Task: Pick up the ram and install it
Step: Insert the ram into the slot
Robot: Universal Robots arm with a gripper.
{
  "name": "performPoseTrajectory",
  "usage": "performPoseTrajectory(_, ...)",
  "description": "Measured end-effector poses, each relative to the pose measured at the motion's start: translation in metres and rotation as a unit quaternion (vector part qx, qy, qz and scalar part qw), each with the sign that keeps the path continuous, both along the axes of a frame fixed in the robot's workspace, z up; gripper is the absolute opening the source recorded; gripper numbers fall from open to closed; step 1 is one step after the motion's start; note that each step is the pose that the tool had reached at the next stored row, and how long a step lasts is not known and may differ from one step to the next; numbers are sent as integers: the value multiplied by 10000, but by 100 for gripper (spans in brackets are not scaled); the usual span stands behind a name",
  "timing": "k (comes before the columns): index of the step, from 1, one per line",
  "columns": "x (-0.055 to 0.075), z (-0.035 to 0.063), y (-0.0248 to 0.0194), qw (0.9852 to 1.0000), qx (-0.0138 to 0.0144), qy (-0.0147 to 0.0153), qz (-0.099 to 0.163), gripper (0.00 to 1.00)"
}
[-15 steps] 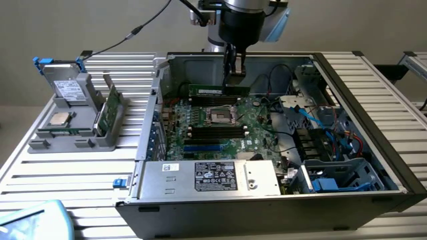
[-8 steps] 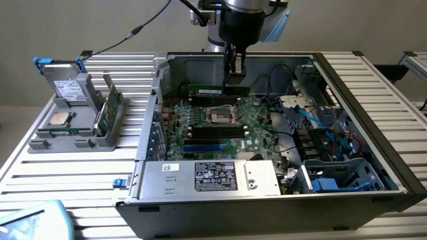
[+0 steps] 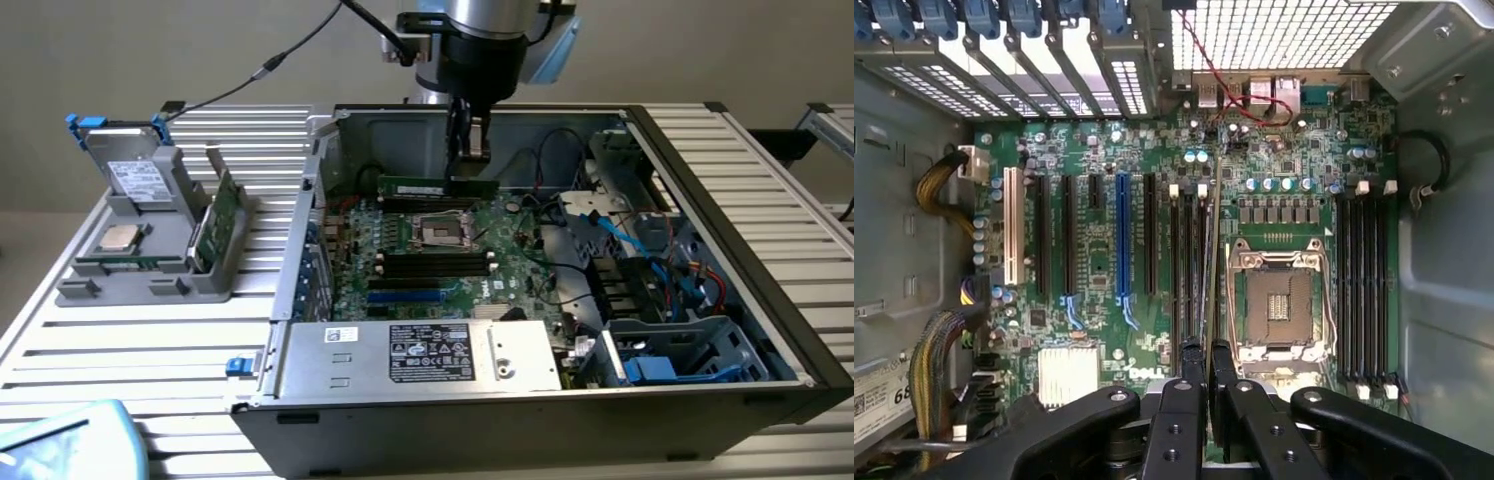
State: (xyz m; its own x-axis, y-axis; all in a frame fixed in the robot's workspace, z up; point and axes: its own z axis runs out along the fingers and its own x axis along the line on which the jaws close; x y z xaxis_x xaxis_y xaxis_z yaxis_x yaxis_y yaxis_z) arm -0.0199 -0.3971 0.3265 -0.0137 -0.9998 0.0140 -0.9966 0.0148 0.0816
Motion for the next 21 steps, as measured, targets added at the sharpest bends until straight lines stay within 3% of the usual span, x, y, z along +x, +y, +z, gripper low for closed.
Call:
performPoseTrajectory(6, 0, -109, 11, 9996, 0, 0, 273, 14)
performPoseTrajectory(11, 5, -200, 18, 9982, 0, 0, 606, 14)
performPoseTrajectory(21, 30, -376, 13, 9984, 35, 0, 560, 14)
